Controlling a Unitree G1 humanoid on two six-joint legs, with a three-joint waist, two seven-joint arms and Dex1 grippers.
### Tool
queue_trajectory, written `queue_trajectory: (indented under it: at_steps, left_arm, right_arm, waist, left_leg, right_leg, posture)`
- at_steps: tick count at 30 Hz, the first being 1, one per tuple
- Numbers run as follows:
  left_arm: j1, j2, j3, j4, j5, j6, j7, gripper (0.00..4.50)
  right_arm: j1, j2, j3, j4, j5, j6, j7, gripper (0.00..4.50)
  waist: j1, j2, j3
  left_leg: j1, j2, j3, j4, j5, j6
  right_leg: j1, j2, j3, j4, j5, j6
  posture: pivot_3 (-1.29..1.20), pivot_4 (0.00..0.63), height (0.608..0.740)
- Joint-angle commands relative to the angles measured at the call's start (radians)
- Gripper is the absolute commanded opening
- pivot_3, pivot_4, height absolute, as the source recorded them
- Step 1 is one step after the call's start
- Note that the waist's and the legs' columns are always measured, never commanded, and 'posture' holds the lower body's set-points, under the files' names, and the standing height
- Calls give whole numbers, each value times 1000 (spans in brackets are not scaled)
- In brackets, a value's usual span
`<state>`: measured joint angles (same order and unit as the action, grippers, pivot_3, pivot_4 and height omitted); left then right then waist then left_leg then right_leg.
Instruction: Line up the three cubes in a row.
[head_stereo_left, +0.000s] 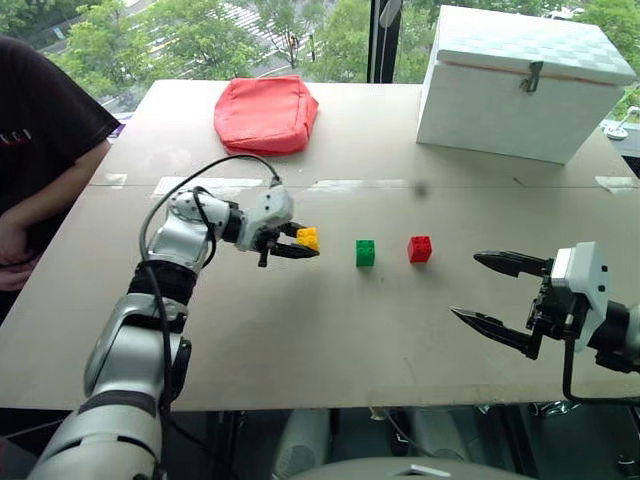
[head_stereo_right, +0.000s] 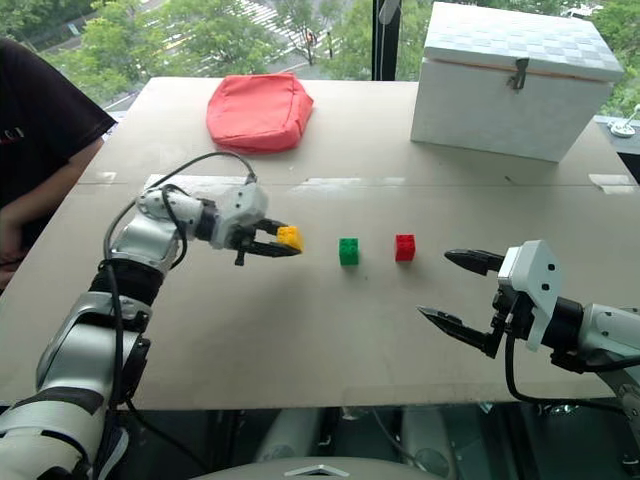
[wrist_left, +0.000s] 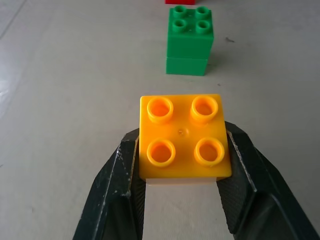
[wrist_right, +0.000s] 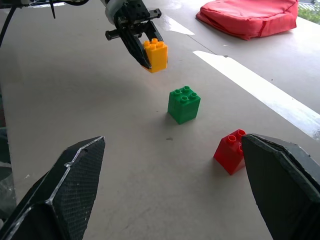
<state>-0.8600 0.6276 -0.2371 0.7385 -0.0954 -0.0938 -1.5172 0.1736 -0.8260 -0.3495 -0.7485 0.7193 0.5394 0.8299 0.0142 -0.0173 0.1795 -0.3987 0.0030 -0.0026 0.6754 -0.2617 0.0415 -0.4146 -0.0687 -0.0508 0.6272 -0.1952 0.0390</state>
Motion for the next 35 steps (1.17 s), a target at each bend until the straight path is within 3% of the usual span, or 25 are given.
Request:
queue_trajectory:
  at_steps: [1, 10, 11, 12, 16, 18, 22, 26, 29, 32, 35]
  left_arm:
    - [-50, -17, -5, 93, 35, -110, -36, 1321]
    - [-96, -67, -10, 222, 97, -199, -38, 1321]
    - [-97, -71, -7, 228, 101, -200, -30, 2339]
    - [-98, -74, 0, 228, 102, -192, -18, 2597]
    - [-79, -44, 32, 165, 82, -154, -8, 4443]
    - [-45, -13, 53, 97, 55, -106, -24, 4443]
    - [191, 114, 172, -321, -112, 182, -34, 4443]
    - [535, 198, 392, -800, -298, 526, 127, 4443]
    - [831, 177, 614, -1100, -407, 722, 288, 4443]
    - [1037, 117, 761, -1251, -455, 792, 405, 4443]
    - [1156, 71, 825, -1316, -493, 799, 460, 4443]
  right_arm:
    - [6, -14, -48, -31, 24, -5, 5, 4500]
    - [28, -21, -66, -52, 38, 2, -9, 4500]
    - [28, -23, -65, -50, 37, 1, -9, 4500]
    - [27, -26, -64, -49, 37, 1, -8, 4500]
    - [34, -32, -72, -46, 44, 1, -1, 4500]
    - [39, -34, -78, -39, 45, -2, 8, 4500]
    - [87, -32, -121, -8, 26, -16, 38, 4500]
    - [182, -21, -207, 35, -8, -41, 83, 4500]
    - [258, -12, -264, 78, -31, -72, 138, 4500]
    - [294, -3, -288, 134, -73, -108, 159, 4500]
    - [303, 2, -285, 185, -104, -138, 172, 4500]
  waist:
    - [-4, 0, 0]
    - [1, 0, 0]
    - [1, 0, 0]
    - [1, 0, 0]
    - [1, 0, 0]
    - [-1, 0, 0]
    - [-9, 0, 0]
    - [-9, 0, 0]
    - [-4, 0, 0]
    - [7, 1, -1]
    - [10, 1, -1]
  left_leg:
    - [0, 0, 0, 0, 0, 0]
    - [-1, 2, -1, 1, 0, 1]
    - [-1, 2, 0, 1, -1, 1]
    - [-1, 2, 0, 1, -1, 1]
    - [-1, 2, -1, 2, -1, 1]
    - [-1, 2, -1, 2, -1, 1]
    - [1, 3, 0, 1, -1, 1]
    - [0, 5, 0, 0, -1, 1]
    - [1, 5, 1, 0, -1, 1]
    - [2, 5, 0, 0, -1, 1]
    - [5, 5, -1, 0, -1, 0]
  right_leg:
    - [0, 0, 1, 0, 0, 0]
    - [0, 0, 0, 0, 0, 0]
    - [0, 0, 0, 0, 0, 1]
    - [0, 0, 1, 0, 0, 1]
    - [0, 0, 0, 0, -1, 2]
    - [0, 0, 0, 1, 0, 1]
    - [0, 1, 1, 1, 0, 0]
    - [-1, 0, 6, 0, 0, 0]
    - [-1, -2, 8, -1, 0, 0]
    - [0, -4, 8, -2, -5, 0]
    - [2, -4, 8, -1, -5, 0]
  posture:
    - [0, 150, 740]
    - [0, 150, 740]
    - [0, 150, 740]
    - [0, 150, 740]
    - [0, 150, 740]
    - [0, 150, 740]
    - [0, 150, 740]
    - [0, 150, 740]
    - [0, 150, 740]
    - [0, 150, 740]
    - [0, 150, 740]
